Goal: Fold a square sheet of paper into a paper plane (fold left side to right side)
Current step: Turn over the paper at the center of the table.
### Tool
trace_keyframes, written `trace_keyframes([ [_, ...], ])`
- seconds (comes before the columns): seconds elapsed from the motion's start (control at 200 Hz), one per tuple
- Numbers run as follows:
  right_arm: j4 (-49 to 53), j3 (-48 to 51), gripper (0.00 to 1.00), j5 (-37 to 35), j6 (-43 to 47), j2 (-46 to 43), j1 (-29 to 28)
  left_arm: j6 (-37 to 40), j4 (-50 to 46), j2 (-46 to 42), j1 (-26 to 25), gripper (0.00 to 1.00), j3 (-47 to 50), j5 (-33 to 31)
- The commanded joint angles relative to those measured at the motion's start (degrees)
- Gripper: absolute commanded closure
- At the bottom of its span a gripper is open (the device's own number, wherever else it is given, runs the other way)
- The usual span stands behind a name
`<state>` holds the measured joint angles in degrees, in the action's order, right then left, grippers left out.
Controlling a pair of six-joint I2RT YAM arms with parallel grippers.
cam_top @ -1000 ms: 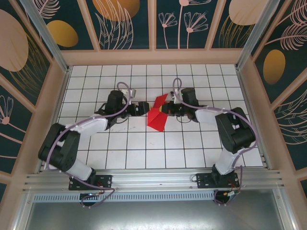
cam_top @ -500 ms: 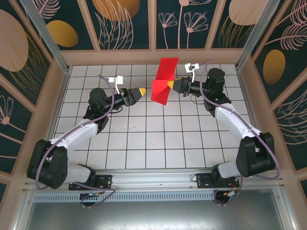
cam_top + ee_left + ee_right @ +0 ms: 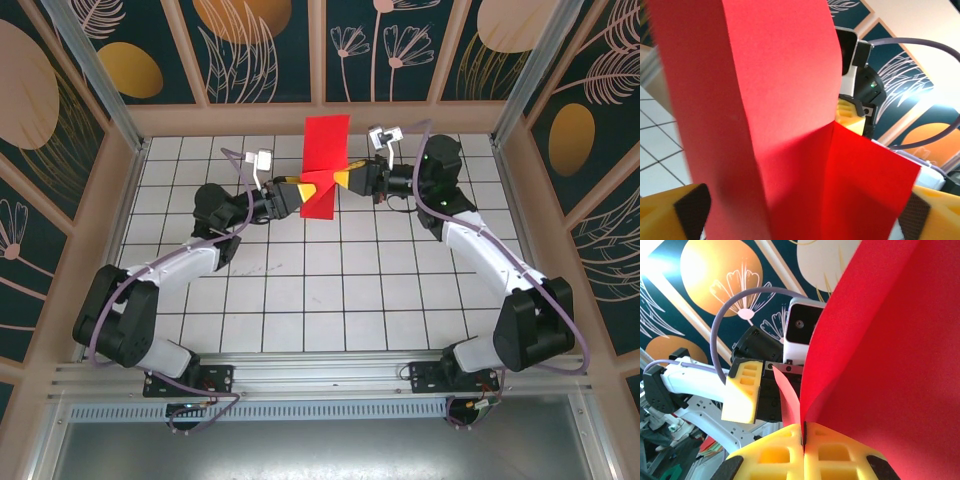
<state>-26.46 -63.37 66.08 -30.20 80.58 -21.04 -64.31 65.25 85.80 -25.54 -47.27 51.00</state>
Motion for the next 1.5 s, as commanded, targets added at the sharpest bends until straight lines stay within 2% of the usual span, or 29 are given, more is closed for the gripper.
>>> trace_keyframes([
  [0.0,-3.02,-1.67,1.0,1.62,-0.57,0.36,-0.39,-2.64,6.55,0.88,-0.3,0.14,-2.02,2.15],
  [0.225,-2.41,-0.53,1.0,0.65,-0.48,-0.12,0.11,-1.77,4.7,-0.18,-0.3,0.56,-1.78,1.6],
  [0.31,-2.11,-0.02,0.98,0.19,-0.43,-0.36,0.54,-0.18,1.91,-0.78,-0.29,0.65,-1.71,1.17],
  [0.37,-1.49,0.35,0.91,-0.3,-0.24,-0.7,0.78,1.36,-0.24,-1.23,-0.22,0.69,-1.57,0.92],
  [0.505,3.68,0.75,0.73,-2.78,2.71,-1.85,1.79,5.75,-7.05,-2.5,-0.39,0.89,-1.66,-0.29],
  [0.621,15.63,-0.01,0.61,-9.26,10.13,-4.34,3.35,14.85,-21.77,-5.26,-0.39,0.97,-2.86,-4.15],
  [0.706,27.77,-0.6,0.47,-22.0,16.68,-7.15,4.3,26.02,-40.5,-8.38,-1.06,1.0,-5.85,-12.11],
  [0.766,32.85,0.45,0.4,-32.18,18.0,-9.56,5.9,33.86,-55.62,-9.95,-2.89,1.0,-9.54,-21.77],
  [0.836,39.51,0.98,0.35,-48.45,18.63,-11.61,6.86,40.26,-71.11,-9.7,-6.32,1.0,-14.72,-35.24],
  [0.911,44.53,1.9,0.28,-62.64,18.37,-12.92,7.23,42.16,-83.71,-7.55,-10.38,1.0,-19.58,-48.05],
  [1.001,48.07,3.71,0.21,-73.53,17.72,-14.84,7.25,40.7,-97.35,-2.78,-16.78,1.0,-26.33,-64.52],
  [1.126,50.28,6.55,0.18,-80.71,17.65,-17.62,7.3,32.64,-116.69,7.08,-24.5,1.0,-37.12,-84.15],
  [1.211,51.3,8.11,0.18,-83.19,18.02,-19.01,7.46,26.19,-126.42,13.96,-27.33,1.0,-43.19,-91.17],
  [1.351,51.95,10.36,0.17,-83.9,17.7,-20.84,8.19,18.36,-136.86,24.11,-29.49,1.0,-51.87,-96.02],
  [1.496,52.27,11.02,0.17,-84.37,17.8,-21.91,8.63,16.88,-139.22,33.57,-30.27,1.0,-57.28,-94.14],
])
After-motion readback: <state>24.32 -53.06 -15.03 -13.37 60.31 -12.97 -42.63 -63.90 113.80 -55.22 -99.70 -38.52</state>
